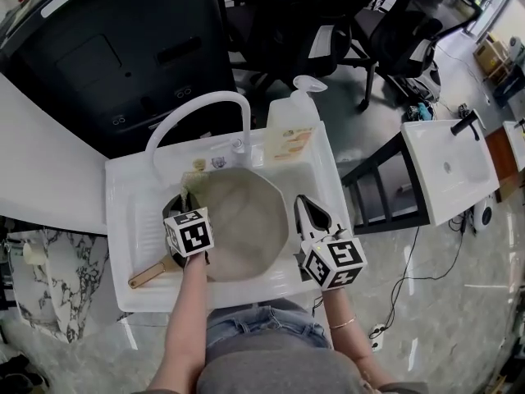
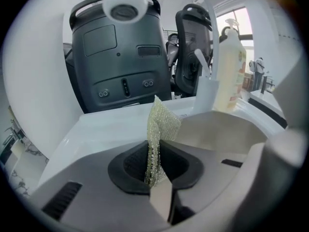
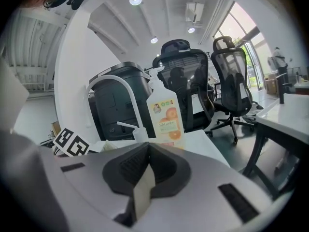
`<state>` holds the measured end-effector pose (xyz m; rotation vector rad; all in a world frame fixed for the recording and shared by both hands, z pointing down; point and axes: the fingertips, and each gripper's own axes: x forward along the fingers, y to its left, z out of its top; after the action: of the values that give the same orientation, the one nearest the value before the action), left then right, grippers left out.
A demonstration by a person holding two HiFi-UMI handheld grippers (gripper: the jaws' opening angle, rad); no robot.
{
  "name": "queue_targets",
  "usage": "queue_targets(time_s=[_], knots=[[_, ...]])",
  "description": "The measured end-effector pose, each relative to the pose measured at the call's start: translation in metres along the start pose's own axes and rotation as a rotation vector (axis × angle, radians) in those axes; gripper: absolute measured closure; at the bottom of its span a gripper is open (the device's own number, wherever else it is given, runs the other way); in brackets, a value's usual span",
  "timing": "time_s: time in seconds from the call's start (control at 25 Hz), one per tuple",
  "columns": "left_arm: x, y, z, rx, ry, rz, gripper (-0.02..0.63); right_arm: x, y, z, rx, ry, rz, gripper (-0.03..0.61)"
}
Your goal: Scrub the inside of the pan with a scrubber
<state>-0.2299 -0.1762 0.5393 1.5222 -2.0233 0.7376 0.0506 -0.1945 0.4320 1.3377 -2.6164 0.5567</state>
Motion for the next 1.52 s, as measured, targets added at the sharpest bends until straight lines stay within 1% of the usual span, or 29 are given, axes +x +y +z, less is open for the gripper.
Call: queue_targets(time_s=[0.08,0.12,0.2,0.28,0.4,0.68,0.76,0.84,0.96,1.04,1.24,1.52], knots=[[-0.012,0.006,0.002,-0.005,-0.03,-0.008,0.551,0.0,0.005,0.001,-0.008,0.002,0.007,0.568],[-0.019,0.007,0.003,-0.007,-0.043,-0.026,0.55,-0.001,0.007,0.001,-0.012,0.003,0.008,0.568],[-0.031,0.001,0.005,-0.011,-0.054,-0.094,0.551,-0.003,0.008,0.002,-0.017,0.002,0.005,0.568],[-0.04,-0.012,0.006,-0.013,-0.049,-0.197,0.551,-0.006,0.007,0.002,-0.019,0.001,-0.007,0.568],[-0.052,-0.039,0.003,-0.021,-0.017,-0.365,0.551,-0.013,0.005,0.001,-0.011,0.0,-0.033,0.568],[-0.075,-0.123,-0.014,-0.063,0.098,-0.742,0.551,-0.037,-0.004,-0.007,0.009,-0.007,-0.105,0.568],[-0.082,-0.146,-0.021,-0.077,0.139,-0.835,0.551,-0.047,-0.009,-0.009,0.02,-0.009,-0.134,0.568],[-0.087,-0.164,-0.029,-0.078,0.179,-0.904,0.551,-0.055,-0.015,-0.011,0.029,-0.013,-0.162,0.568],[-0.087,-0.183,-0.045,-0.055,0.251,-0.971,0.551,-0.066,-0.023,-0.013,0.043,-0.02,-0.199,0.568],[-0.085,-0.193,-0.057,-0.044,0.303,-1.001,0.551,-0.071,-0.026,-0.014,0.055,-0.024,-0.219,0.568],[-0.071,-0.2,-0.072,-0.036,0.377,-1.019,0.551,-0.078,-0.034,-0.014,0.075,-0.035,-0.253,0.568],[-0.056,-0.214,-0.093,0.048,0.445,-1.005,0.552,-0.073,-0.041,-0.017,0.091,-0.029,-0.262,0.568]])
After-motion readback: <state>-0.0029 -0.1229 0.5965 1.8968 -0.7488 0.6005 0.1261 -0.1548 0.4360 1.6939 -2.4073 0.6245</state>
